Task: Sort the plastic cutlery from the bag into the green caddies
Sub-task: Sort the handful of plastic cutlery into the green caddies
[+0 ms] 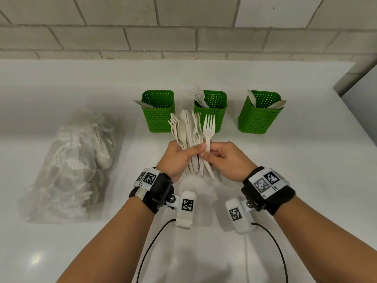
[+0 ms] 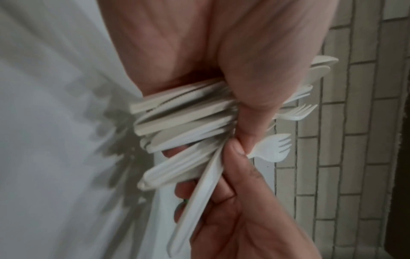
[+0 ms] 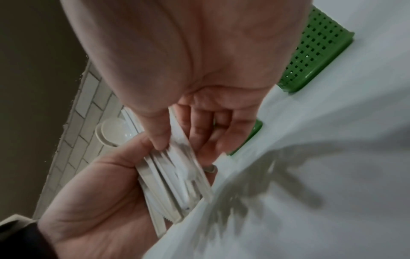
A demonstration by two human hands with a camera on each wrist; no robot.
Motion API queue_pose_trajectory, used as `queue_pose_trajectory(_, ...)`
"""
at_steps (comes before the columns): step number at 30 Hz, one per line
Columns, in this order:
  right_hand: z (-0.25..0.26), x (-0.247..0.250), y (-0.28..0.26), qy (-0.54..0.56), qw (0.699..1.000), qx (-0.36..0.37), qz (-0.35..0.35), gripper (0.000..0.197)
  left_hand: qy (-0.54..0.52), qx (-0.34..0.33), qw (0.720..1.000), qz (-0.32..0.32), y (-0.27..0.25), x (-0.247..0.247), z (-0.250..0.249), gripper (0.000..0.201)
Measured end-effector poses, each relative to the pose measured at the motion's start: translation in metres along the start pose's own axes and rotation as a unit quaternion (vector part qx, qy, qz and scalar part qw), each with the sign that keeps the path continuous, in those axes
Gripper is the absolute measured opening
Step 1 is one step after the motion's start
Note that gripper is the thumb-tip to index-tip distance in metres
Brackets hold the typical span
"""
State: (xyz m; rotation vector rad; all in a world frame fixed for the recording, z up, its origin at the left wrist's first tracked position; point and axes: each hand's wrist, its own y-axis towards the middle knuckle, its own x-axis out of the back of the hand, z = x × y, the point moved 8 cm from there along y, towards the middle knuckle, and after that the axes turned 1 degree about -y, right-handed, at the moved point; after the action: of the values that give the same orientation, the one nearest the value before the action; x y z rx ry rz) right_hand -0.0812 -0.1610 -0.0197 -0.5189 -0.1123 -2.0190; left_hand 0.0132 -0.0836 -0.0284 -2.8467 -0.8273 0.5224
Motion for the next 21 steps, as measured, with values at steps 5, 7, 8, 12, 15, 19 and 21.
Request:
queue_pose_trajectory(5,0.002,0.001,-0.002,0.040,0.999,0.005,0.002,0.024,-0.020,0.012,1.000,-0.003,-0.001,0.003,-0.002,0.030)
queue_pose_trajectory(7,0.005,0.002,-0.005,0.084,0.996,0.002,0.000,0.019,-0.023,0.011,1.000,-0.005,-0.002,0.003,-0.005,0.030)
queue_pose_trajectory(8,0.004,0.003,-0.006,0.113,0.994,-0.009,-0.007,0.021,-0.024,0.009,1.000,-0.012,-0.002,0.003,-0.006,0.030)
queue_pose_trajectory(12,-0.001,0.000,-0.007,0.183,0.981,-0.061,-0.038,0.028,-0.030,0.020,0.999,-0.020,-0.002,0.001,-0.007,0.026)
queue_pose_trajectory(15,-0.004,0.004,-0.004,0.164,0.982,-0.061,-0.070,0.029,-0.042,0.035,0.998,-0.012,-0.003,0.000,-0.005,0.017)
queue_pose_trajectory(19,-0.004,0.012,-0.001,0.177,0.976,-0.081,-0.100,0.027,-0.033,0.039,0.999,-0.019,-0.004,0.003,0.000,0.012)
queue_pose_trajectory(21,0.001,0.010,0.001,0.142,0.981,-0.068,-0.110,0.026,-0.012,0.042,0.999,0.004,-0.005,-0.004,0.001,0.019)
